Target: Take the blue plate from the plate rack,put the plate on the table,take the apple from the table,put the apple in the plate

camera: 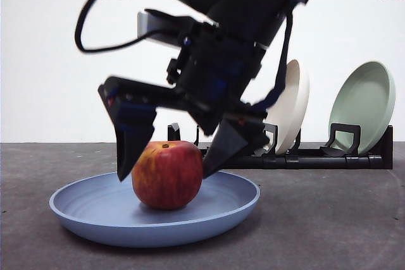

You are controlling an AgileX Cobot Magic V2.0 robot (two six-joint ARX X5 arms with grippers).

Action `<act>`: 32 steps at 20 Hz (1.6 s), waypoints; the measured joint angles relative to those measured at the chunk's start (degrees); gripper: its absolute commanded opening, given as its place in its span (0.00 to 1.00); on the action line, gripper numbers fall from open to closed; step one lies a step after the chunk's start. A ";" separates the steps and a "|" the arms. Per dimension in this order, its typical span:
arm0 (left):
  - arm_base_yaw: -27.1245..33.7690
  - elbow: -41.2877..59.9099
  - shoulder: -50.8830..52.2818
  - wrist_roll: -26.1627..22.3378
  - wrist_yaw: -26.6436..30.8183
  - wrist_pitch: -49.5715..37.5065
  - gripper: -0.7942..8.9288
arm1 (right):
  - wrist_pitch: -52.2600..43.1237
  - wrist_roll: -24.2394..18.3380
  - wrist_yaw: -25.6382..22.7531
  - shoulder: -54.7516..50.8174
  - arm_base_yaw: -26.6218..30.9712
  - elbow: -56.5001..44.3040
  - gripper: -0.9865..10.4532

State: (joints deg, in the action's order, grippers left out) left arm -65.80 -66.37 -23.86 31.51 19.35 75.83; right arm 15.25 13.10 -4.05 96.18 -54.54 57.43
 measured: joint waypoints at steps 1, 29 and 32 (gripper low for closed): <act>0.00 0.00 0.00 0.00 0.00 0.00 0.08 | 1.90 0.00 0.00 -1.20 -0.37 1.11 0.66; 0.00 0.00 -13.22 -4.52 32.98 -0.02 0.08 | 61.48 0.22 -22.47 -39.87 -2.05 29.14 0.09; 0.00 0.00 -17.11 -4.52 32.96 -0.02 0.08 | 62.42 0.24 -22.53 -39.95 -2.05 29.38 0.09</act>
State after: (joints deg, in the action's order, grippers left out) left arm -65.80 -66.37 -40.97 26.98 52.31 75.81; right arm 77.67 13.34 -26.59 56.23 -56.60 86.80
